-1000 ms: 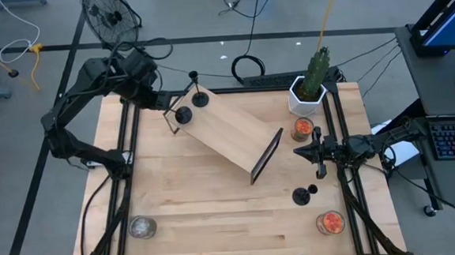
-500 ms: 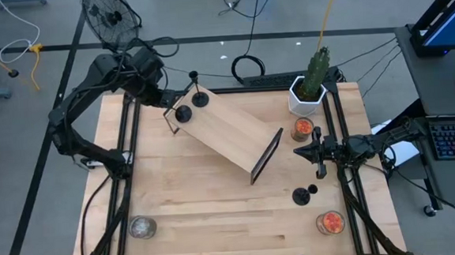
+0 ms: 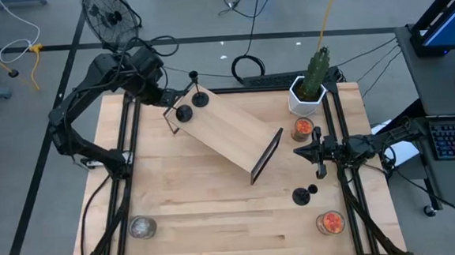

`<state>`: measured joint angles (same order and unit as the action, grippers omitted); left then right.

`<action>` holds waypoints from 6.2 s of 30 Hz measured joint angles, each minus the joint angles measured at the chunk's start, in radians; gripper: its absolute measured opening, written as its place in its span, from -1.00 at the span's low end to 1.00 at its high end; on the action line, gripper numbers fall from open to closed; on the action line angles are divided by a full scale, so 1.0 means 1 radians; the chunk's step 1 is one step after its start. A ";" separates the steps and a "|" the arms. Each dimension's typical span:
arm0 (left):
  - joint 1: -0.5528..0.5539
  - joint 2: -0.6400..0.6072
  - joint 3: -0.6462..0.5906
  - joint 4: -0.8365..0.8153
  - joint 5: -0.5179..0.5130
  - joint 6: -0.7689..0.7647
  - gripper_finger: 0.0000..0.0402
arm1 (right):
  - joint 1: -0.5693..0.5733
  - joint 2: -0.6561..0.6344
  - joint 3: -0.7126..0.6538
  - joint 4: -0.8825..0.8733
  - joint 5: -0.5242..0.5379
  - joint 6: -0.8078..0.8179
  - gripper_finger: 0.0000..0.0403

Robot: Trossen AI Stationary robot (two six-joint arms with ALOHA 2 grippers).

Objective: Pick & Place candle stick holders
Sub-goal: Put the left black candle holder on the shelf, then put the black candle holder on the shelf

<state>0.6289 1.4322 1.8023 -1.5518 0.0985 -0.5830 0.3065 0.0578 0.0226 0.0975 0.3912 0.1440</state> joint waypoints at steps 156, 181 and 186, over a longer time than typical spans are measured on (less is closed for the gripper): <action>-0.956 -1.140 -1.411 1.334 -0.332 0.158 -0.60 | 0.003 0.323 0.385 0.203 -0.240 0.210 -0.98; -0.957 -1.160 -1.411 1.309 -0.254 0.223 -0.60 | 0.004 0.825 1.108 -0.933 -0.451 0.754 -1.00; -0.957 -1.160 -1.411 1.309 -0.253 0.239 -0.60 | 0.004 0.891 1.169 -1.116 -0.609 0.975 -1.00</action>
<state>-0.3283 0.2722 0.3912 -0.2429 -0.1543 -0.3445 0.3103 0.9489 1.1911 -1.0189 -0.2175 1.1192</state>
